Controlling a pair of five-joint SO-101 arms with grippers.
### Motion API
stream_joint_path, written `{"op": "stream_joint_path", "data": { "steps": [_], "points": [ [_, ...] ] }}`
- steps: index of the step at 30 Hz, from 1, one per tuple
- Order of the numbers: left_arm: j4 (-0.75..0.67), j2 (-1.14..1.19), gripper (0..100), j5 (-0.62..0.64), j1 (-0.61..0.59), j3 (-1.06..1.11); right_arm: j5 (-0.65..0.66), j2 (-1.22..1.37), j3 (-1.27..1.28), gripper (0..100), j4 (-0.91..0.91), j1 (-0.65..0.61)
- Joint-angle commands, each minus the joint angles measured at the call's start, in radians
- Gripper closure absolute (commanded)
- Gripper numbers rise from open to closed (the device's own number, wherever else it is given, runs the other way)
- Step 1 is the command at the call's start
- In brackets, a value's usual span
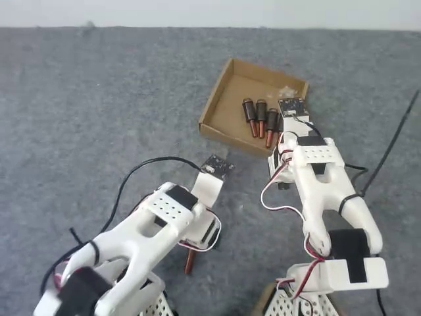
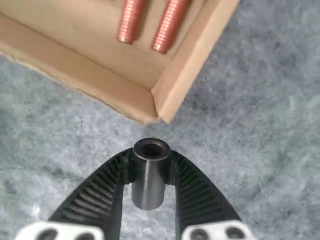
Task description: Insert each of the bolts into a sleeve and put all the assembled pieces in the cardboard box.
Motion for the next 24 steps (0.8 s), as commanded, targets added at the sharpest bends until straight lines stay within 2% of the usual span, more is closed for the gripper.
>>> {"op": "stream_joint_path", "data": {
  "steps": [1, 4, 11, 19, 24],
  "points": [
    [-0.012, 0.034, 76, 0.003, -0.032, -0.033, 0.009, -0.002, -0.068, 99.1, -0.012, 0.024],
    [-0.029, 0.077, 78, 0.002, -0.052, -0.039, 0.009, -0.002, -0.069, 99.1, -0.012, 0.024],
    [-0.029, 0.178, 97, -0.06, -0.049, -0.084, -0.011, -0.002, -0.072, 99.1, -0.012, 0.024],
    [-0.002, 0.178, 98, -0.06, -0.052, -0.099, -0.012, -0.002, -0.072, 99.1, -0.012, 0.024],
    [0.172, 0.178, 98, -0.063, -0.054, -0.229, -0.011, -0.002, -0.071, 99.1, -0.01, 0.016]
  ]
}}
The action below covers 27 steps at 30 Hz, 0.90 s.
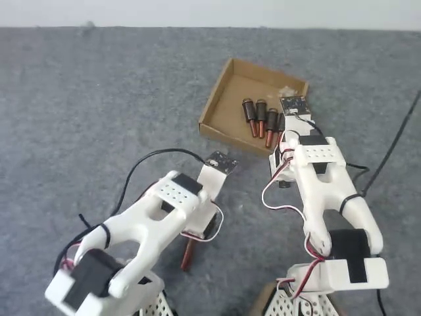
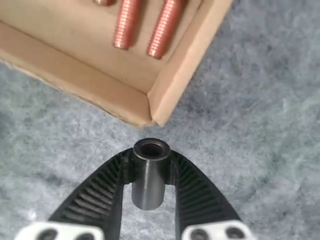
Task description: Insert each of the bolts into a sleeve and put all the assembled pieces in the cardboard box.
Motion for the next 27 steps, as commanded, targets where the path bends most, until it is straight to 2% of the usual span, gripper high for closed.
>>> {"op": "stream_joint_path", "data": {
  "steps": [1, 11, 14, 21, 27],
  "points": [
    [0.167, 0.015, 98, -0.012, -0.017, -0.13, -0.011, -0.002, -0.061, 99.1, -0.01, 0.008],
    [0.212, 0.015, 98, -0.054, -0.021, -0.302, -0.011, -0.004, -0.06, 99.1, -0.004, 0.007],
    [0.206, 0.018, 98, -0.049, -0.086, -0.389, -0.011, -0.012, -0.057, 99.1, -0.001, -0.005],
    [0.0, 0.04, 97, 0.017, -0.344, -0.456, -0.011, -0.015, -0.061, 99.1, 0.025, -0.022],
    [-0.16, 0.169, 98, 0.018, -0.433, -0.456, -0.011, -0.056, -0.057, 99.1, 0.068, -0.099]
  ]
}}
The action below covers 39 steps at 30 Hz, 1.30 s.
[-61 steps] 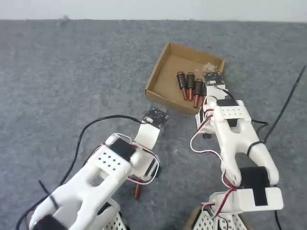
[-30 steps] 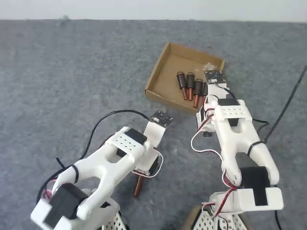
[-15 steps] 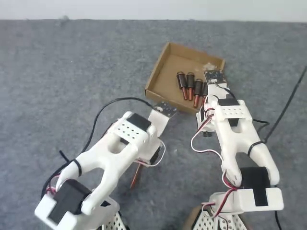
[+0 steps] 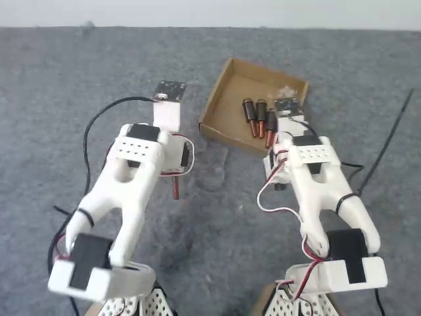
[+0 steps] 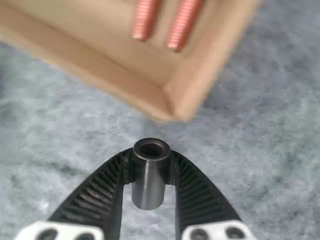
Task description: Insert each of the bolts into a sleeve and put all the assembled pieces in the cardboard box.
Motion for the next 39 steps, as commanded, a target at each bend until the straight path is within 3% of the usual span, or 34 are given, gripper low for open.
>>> {"op": "stream_joint_path", "data": {
  "steps": [1, 6, 15, 31, 35, 39],
  "points": [
    [-0.153, 0.081, 98, 0.015, -0.066, -0.05, -0.014, -0.062, -0.057, 99.1, 0.042, -0.045],
    [-0.278, 0.184, 98, 0.015, -0.129, -0.059, -0.014, -0.07, -0.051, 99.1, 0.045, -0.125],
    [-0.284, 0.187, 98, 0.015, -0.135, -0.065, -0.017, -0.077, -0.071, 99.1, 0.039, -0.34],
    [-0.331, 0.187, 98, 0.015, -0.192, -0.065, -0.02, -0.076, -0.081, 99.1, -0.283, -0.32],
    [-0.331, 0.187, 98, 0.015, -0.192, -0.065, -0.02, -0.076, 0.006, 99.1, -0.475, -0.321],
    [-0.331, 0.187, 98, 0.015, -0.192, -0.065, -0.02, -0.077, 0.167, 99.2, -0.829, -0.323]
  ]
}}
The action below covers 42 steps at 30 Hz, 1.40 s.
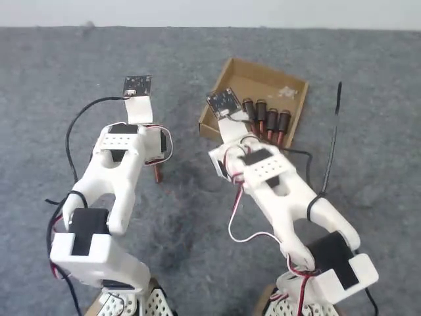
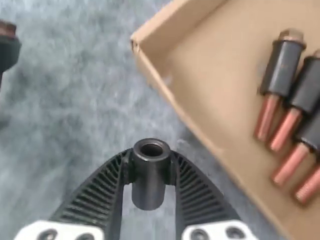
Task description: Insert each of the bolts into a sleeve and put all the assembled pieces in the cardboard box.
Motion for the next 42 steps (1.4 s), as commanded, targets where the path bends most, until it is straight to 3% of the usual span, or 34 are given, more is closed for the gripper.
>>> {"op": "stream_joint_path", "data": {
  "steps": [1, 6, 12, 19, 27, 36, 42],
  "points": [
    [-0.018, -0.015, 98, 0.005, -0.005, -0.051, -0.011, -0.065, 0.112, 99.2, -0.354, 0.01],
    [-0.018, -0.014, 98, 0.005, -0.002, -0.051, -0.008, -0.064, 0.233, 99.2, -0.768, 0.005],
    [-0.02, -0.012, 98, 0.005, 0.0, -0.051, -0.003, -0.054, 0.21, 99.2, -0.947, 0.012],
    [-0.02, -0.012, 98, 0.005, 0.0, -0.051, 0.0, -0.053, 0.279, 99.2, -1.333, 0.008],
    [-0.02, -0.012, 98, 0.005, 0.002, -0.053, 0.0, -0.019, 0.522, 99.2, -1.596, 0.007],
    [-0.02, -0.011, 98, 0.005, 0.002, -0.053, 0.0, 0.349, 0.516, 99.2, -1.923, 0.012],
    [-0.02, -0.011, 98, 0.005, 0.0, -0.053, 0.0, 0.367, 0.603, 99.2, -1.983, -0.03]
  ]
}}
